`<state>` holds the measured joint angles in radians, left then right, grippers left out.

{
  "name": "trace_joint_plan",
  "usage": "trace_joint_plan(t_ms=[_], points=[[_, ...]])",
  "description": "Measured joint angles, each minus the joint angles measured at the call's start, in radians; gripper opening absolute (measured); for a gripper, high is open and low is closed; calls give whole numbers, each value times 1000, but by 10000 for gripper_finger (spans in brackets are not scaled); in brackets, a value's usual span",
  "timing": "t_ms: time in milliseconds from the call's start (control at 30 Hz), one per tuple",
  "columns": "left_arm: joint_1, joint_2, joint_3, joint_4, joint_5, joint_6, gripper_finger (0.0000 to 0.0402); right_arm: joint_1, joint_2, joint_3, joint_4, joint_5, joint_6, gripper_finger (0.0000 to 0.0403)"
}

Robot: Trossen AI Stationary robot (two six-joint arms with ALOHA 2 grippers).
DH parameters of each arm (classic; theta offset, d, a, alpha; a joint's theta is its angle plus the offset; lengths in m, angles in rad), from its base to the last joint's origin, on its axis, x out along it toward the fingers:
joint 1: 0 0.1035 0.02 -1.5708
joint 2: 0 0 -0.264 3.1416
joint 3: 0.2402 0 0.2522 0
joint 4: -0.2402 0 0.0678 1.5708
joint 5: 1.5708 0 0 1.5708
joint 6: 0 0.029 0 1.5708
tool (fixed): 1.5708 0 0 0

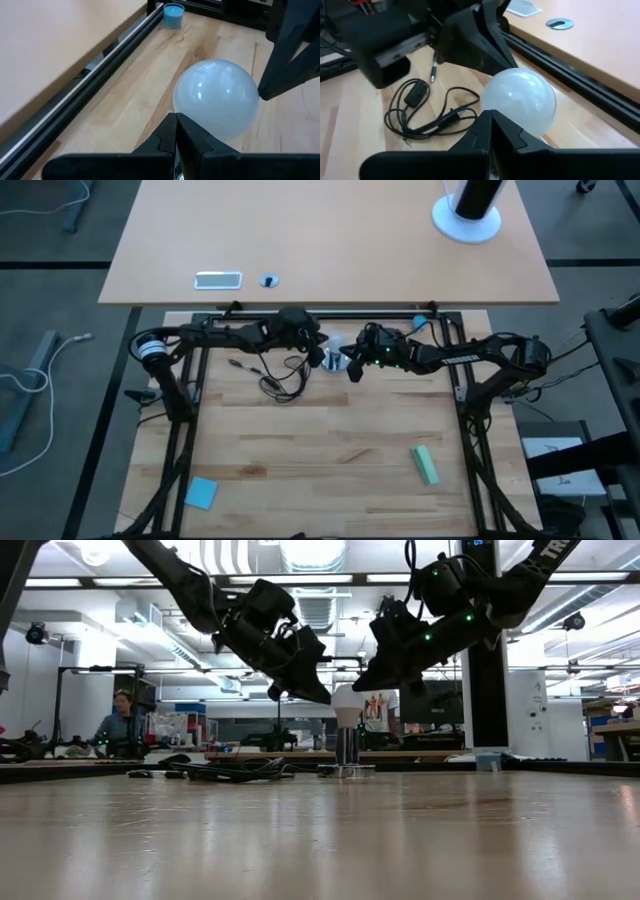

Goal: Screw lightbulb
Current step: Remove the lightbulb from the lamp

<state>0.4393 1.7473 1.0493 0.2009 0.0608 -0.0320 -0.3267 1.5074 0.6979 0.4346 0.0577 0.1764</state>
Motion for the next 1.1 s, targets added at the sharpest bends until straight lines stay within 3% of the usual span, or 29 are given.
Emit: trace_joint_plan(t_ms=[567,933,1100], points=[[-29,-6,-3,-23,3,-17,0,-2,-2,1,-81,166,-44,0],[-35,-8,-15,-27,-37,-59,0,0,-7,-13,-232,167,-65,0],[-48,-10,-16,-18,-47,-69,0,0,-38,-26,-209,186,-19,0]])
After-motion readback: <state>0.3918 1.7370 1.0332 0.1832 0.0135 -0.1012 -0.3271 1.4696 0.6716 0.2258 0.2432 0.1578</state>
